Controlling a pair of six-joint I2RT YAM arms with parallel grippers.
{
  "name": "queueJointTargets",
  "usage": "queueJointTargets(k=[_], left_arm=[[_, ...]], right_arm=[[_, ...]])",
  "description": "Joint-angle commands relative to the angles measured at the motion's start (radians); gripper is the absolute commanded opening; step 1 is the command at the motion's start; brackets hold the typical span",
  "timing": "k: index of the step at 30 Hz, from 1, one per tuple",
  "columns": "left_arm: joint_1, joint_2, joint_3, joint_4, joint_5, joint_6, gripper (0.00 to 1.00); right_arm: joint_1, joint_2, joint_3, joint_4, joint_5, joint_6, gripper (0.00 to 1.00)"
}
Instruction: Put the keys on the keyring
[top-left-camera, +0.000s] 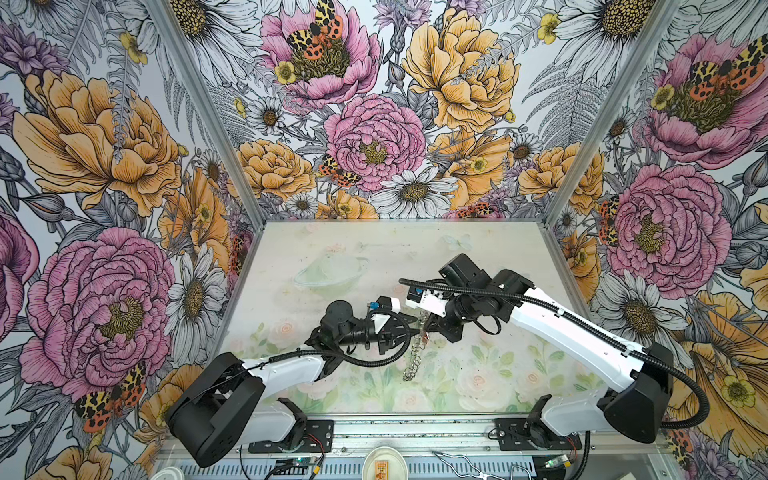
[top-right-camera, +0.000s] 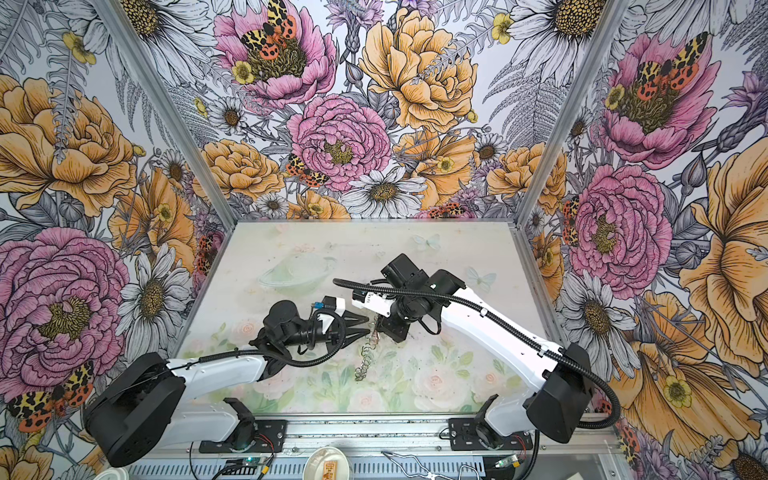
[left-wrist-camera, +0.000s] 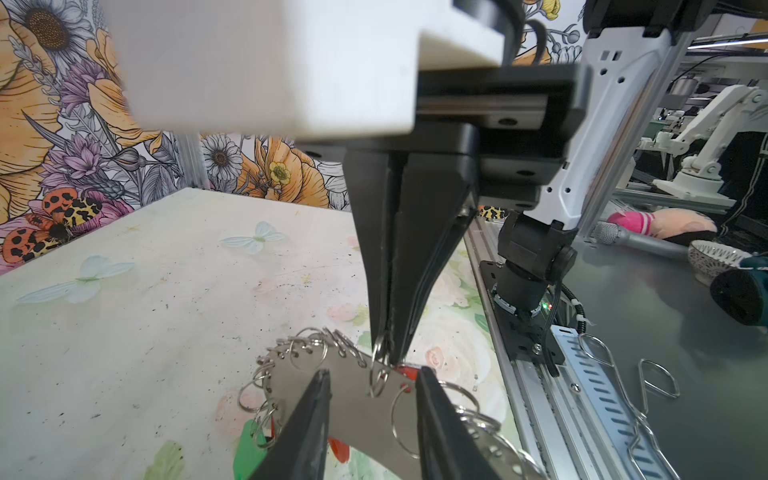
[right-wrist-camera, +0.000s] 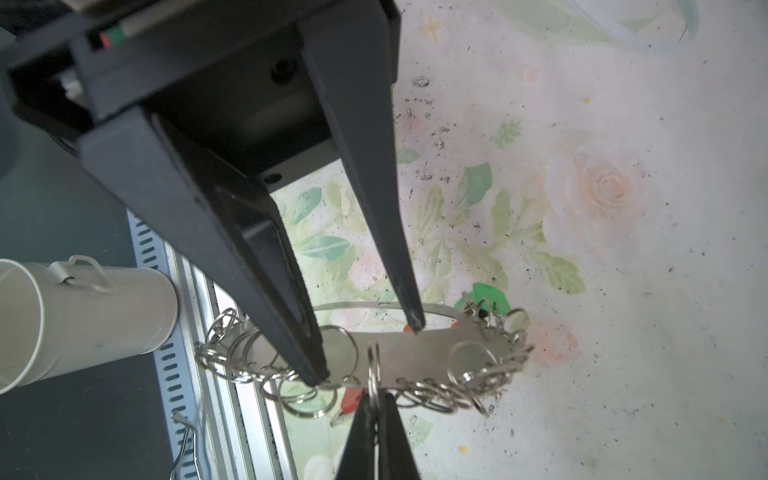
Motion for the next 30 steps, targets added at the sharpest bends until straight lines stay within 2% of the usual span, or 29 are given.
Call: queueJointTargets(k=[1, 17, 19, 26, 30], left_arm=[[0.013, 0.017, 0.008, 0.008, -0.001, 0.008, 0.36], [0.014, 0.061, 0.018, 0.085, 0.051, -0.047, 0.26], [0.014, 0.063, 0.019, 0.084, 0.055, -0.049, 0.25], [0.010, 0.072, 0.030, 0.078, 0.072, -0.053, 0.15], [0.007, 0.078, 0.029, 0.078, 0.078, -0.055, 0.15]], right_arm=[[0.012, 0.007, 0.062, -0.034, 0.017, -0.028, 0.00], [0.024, 0.063, 0.108, -0.064, 0.022, -0.041, 0.00], [0.051, 0.064, 0.108, -0.062, 0.020, -0.043, 0.00], [0.058, 0.071, 0.109, -0.062, 0.020, -0.042, 0.00], [0.058, 0.071, 0.114, -0.061, 0.021, -0.041, 0.00]])
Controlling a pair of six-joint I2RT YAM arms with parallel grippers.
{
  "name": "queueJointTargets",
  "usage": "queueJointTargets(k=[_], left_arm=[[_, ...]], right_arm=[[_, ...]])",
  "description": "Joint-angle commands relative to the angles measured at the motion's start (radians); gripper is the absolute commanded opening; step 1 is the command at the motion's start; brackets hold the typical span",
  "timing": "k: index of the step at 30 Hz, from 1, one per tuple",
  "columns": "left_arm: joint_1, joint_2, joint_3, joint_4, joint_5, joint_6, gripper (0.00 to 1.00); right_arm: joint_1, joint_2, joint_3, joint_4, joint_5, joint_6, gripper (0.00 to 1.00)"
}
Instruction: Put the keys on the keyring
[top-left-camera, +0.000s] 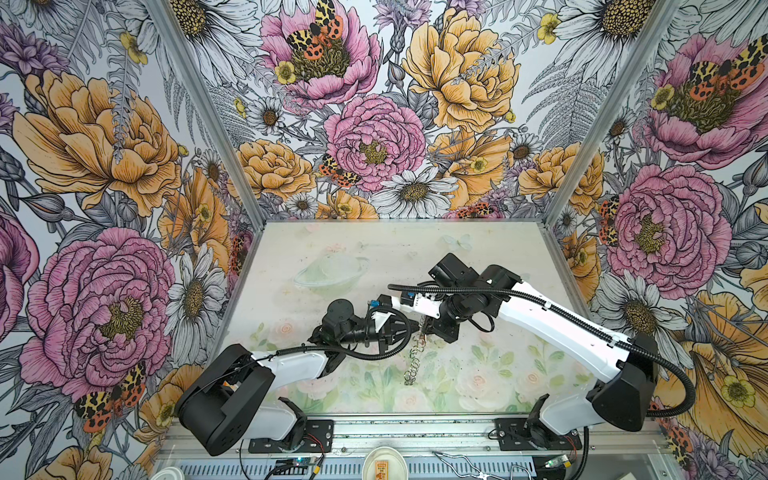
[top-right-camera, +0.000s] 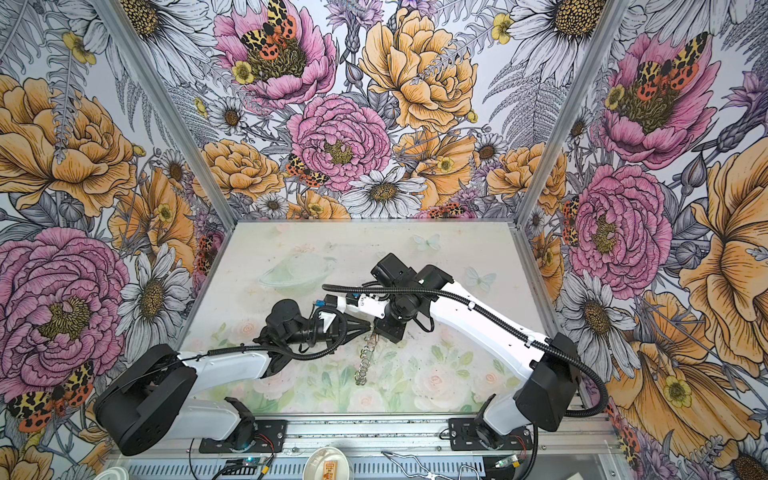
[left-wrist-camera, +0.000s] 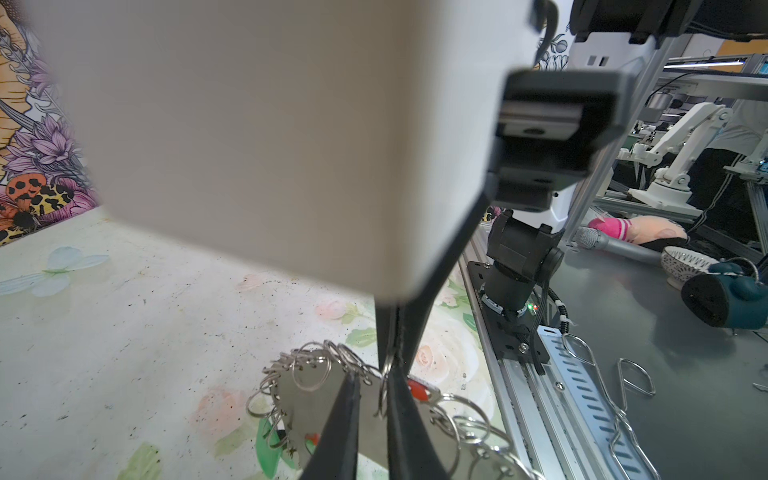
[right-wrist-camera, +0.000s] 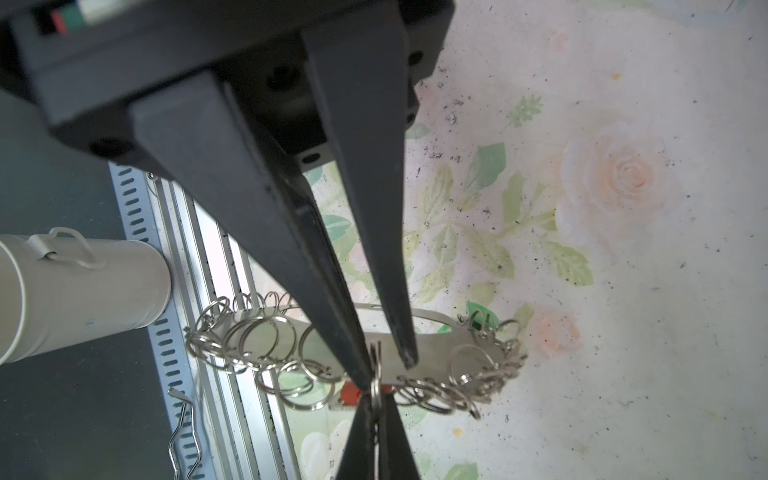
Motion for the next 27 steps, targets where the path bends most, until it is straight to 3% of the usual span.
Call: queueJointTargets(k=[1, 10, 18, 27], left_arm=[[-0.006, 0.019, 0.025, 0.014, 0.023, -0.009, 0.15], [-0.008, 0.020, 0.024, 0.017, 0.023, -0.012, 0.00], [-0.006, 0.015, 0.013, 0.049, -0.003, -0.032, 0.00], [-0.008, 0.043, -0.011, 0.216, -0.076, -0.125, 0.00]], right_arm=[[0.020, 0.003, 0.042, 0.017, -0.023, -0.013, 0.00], [0.000, -0.019, 0.038, 0.033, -0.065, -0.004, 0.00], [-0.036, -0.055, -0.005, 0.091, -0.093, 0.011, 0.00], [-0.096, -0.138, -0.142, 0.240, -0.193, 0.049, 0.00]])
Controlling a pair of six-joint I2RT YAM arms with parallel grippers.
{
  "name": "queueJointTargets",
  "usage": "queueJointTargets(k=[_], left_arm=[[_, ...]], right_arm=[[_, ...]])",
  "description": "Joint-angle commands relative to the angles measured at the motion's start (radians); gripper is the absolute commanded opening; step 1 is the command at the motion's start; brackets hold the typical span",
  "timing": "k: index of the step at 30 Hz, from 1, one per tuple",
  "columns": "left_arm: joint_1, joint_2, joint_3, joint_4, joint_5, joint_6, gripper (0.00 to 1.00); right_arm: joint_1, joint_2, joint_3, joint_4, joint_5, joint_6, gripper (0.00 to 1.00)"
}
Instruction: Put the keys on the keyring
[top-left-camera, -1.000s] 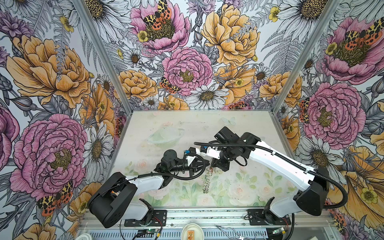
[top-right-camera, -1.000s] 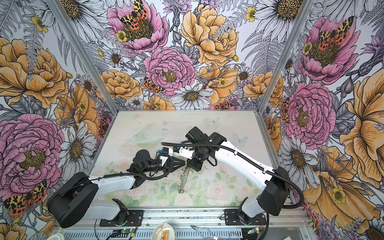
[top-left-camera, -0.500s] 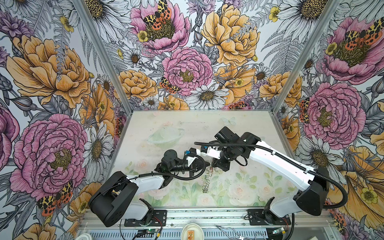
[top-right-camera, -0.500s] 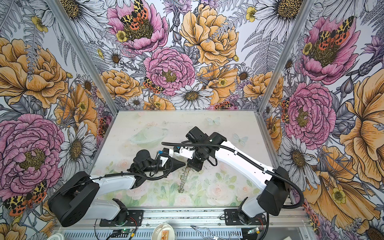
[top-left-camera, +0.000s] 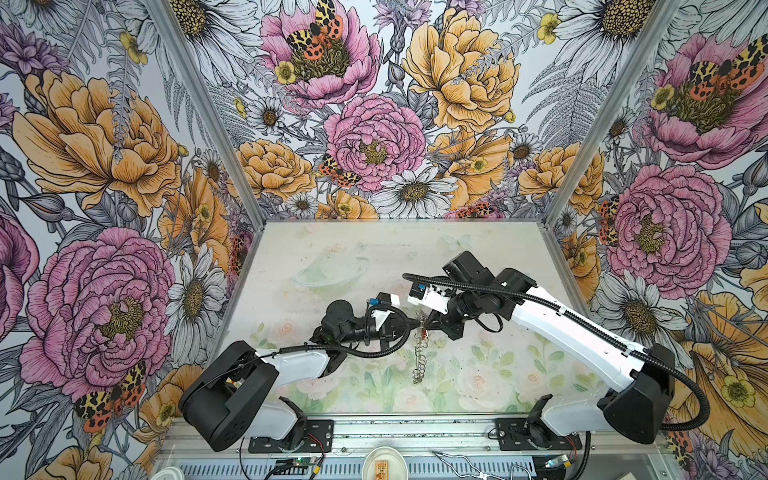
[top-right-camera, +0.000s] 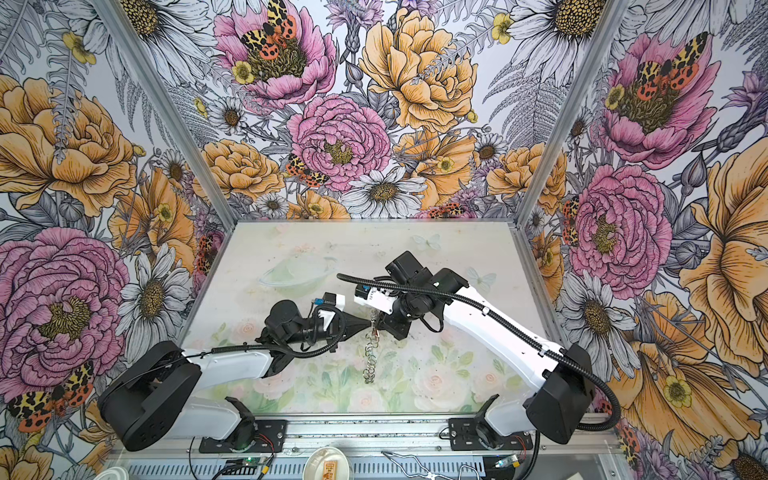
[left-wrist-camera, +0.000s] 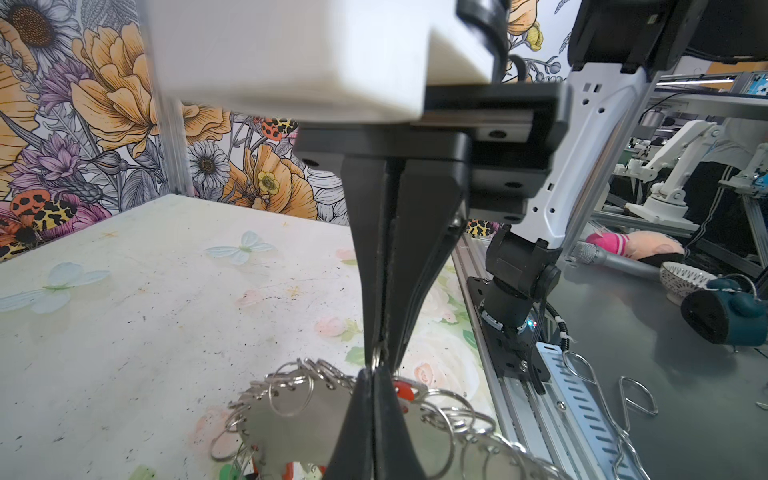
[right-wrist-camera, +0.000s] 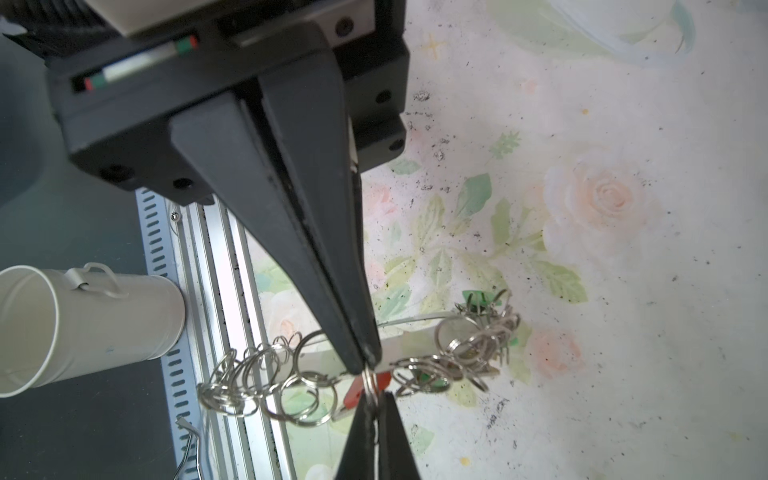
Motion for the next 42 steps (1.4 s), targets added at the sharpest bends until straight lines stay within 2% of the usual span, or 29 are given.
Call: queueJointTargets(k=[1, 6, 13, 16, 25, 42], left_arm=[[-0.007, 0.015, -0.010, 0.118, -0.062, -0.060, 0.00], [-0.024, 0.025, -0.002, 0.149, -0.104, -0.070, 0.00], [-0.025, 0.022, -0.009, 0.142, -0.132, -0.060, 0.00], [-0.025, 0.018, -0.013, 0.140, -0.137, -0.057, 0.00], [-0.025, 0.024, -0.008, 0.141, -0.137, -0.051, 0.00], [-0.025, 0.032, 0.004, 0.180, -0.132, -0.082, 0.00]], right_arm=[[-0.013, -0.040, -0.035, 0.108, -0.074, 0.026, 0.00], [-0.027, -0.058, -0.092, 0.154, -0.059, 0.041, 0.00], [-0.047, -0.093, -0.133, 0.192, 0.023, 0.069, 0.16], [-0.051, -0.106, -0.146, 0.202, 0.066, 0.084, 0.19], [-0.053, -0.142, -0.177, 0.266, 0.049, 0.123, 0.19], [-0.052, -0.111, -0.182, 0.303, 0.024, 0.142, 0.17]])
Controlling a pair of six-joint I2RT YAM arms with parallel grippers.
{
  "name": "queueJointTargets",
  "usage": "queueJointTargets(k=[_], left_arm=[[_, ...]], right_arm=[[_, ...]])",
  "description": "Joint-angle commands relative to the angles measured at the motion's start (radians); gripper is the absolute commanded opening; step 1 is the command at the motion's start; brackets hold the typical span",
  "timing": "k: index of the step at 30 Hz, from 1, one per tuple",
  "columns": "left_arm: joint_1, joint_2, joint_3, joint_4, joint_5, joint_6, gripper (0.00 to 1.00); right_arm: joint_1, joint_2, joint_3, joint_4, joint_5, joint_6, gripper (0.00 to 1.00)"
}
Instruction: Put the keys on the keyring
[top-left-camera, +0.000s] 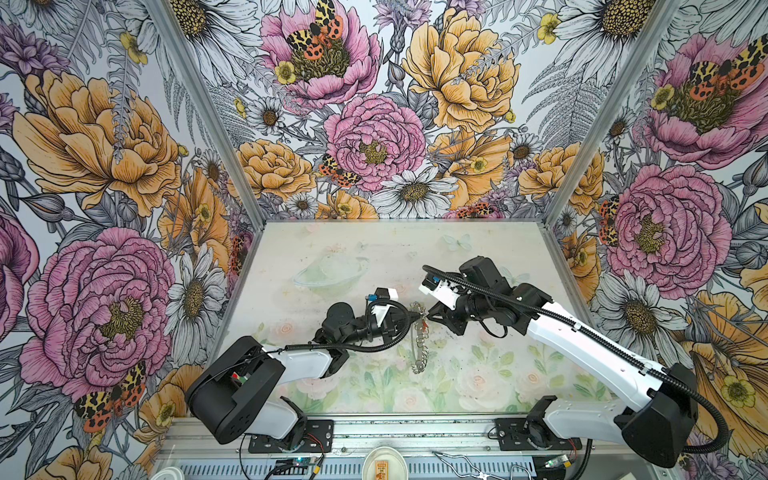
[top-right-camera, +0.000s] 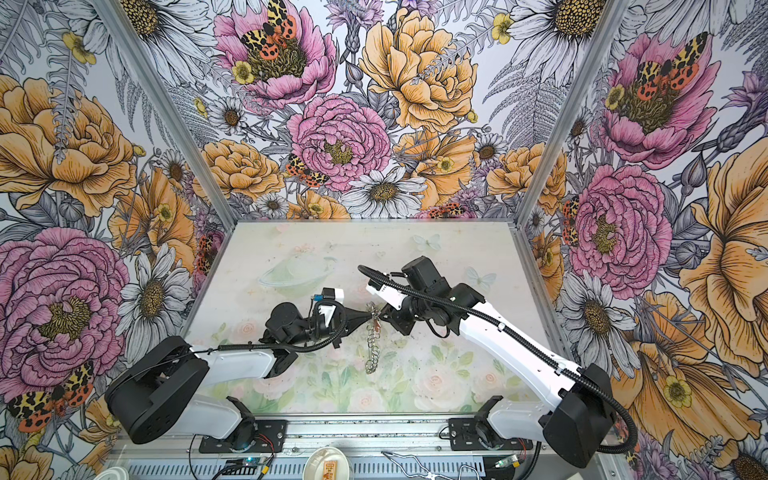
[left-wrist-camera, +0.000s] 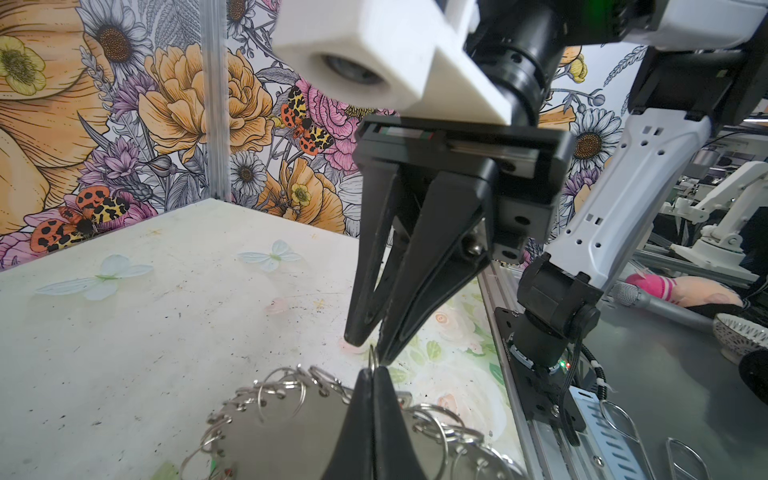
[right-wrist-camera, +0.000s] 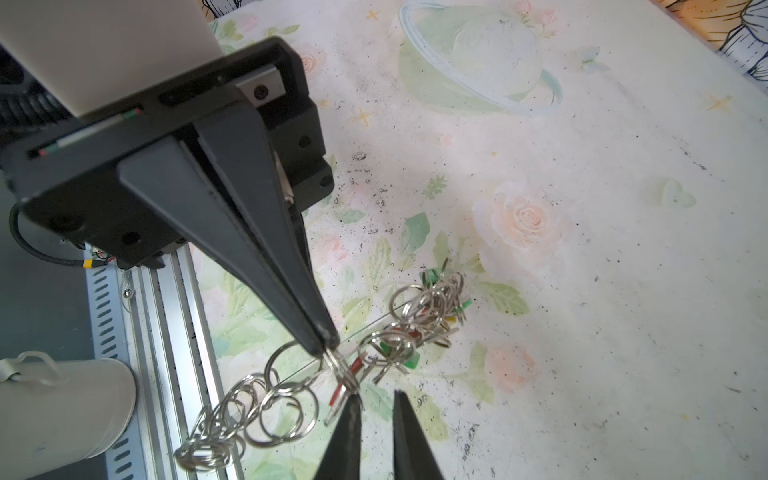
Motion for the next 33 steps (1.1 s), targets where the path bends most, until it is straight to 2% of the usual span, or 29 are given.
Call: queueJointTargets(k=[1, 9, 14, 23, 27, 33], left_arm=[[-0.005, 0.002, 0.011, 0.099, -0.010, -0.022, 0.00], [-0.006, 0.010, 0.011, 0.124, -0.013, -0.035, 0.00], [-0.008, 0.015, 0.007, 0.139, -0.018, -0.041, 0.00], [-0.011, 0.034, 0.002, 0.181, -0.045, -0.049, 0.00], [-0.014, 0.039, 0.002, 0.185, -0.066, -0.047, 0.00], [-0.015, 0.035, -0.004, 0.174, -0.077, -0.040, 0.00]], right_arm=[[-0.002, 0.007, -0.008, 0.044, -0.014, 0.015, 0.17], [0.001, 0.013, -0.024, 0.084, -0.011, 0.035, 0.16], [0.002, 0.009, -0.032, 0.118, -0.036, 0.049, 0.10], [0.052, -0.007, -0.074, 0.144, -0.071, 0.042, 0.17], [0.064, -0.021, -0.091, 0.150, -0.053, 0.032, 0.18], [0.053, -0.068, -0.097, 0.155, 0.039, 0.040, 0.16]])
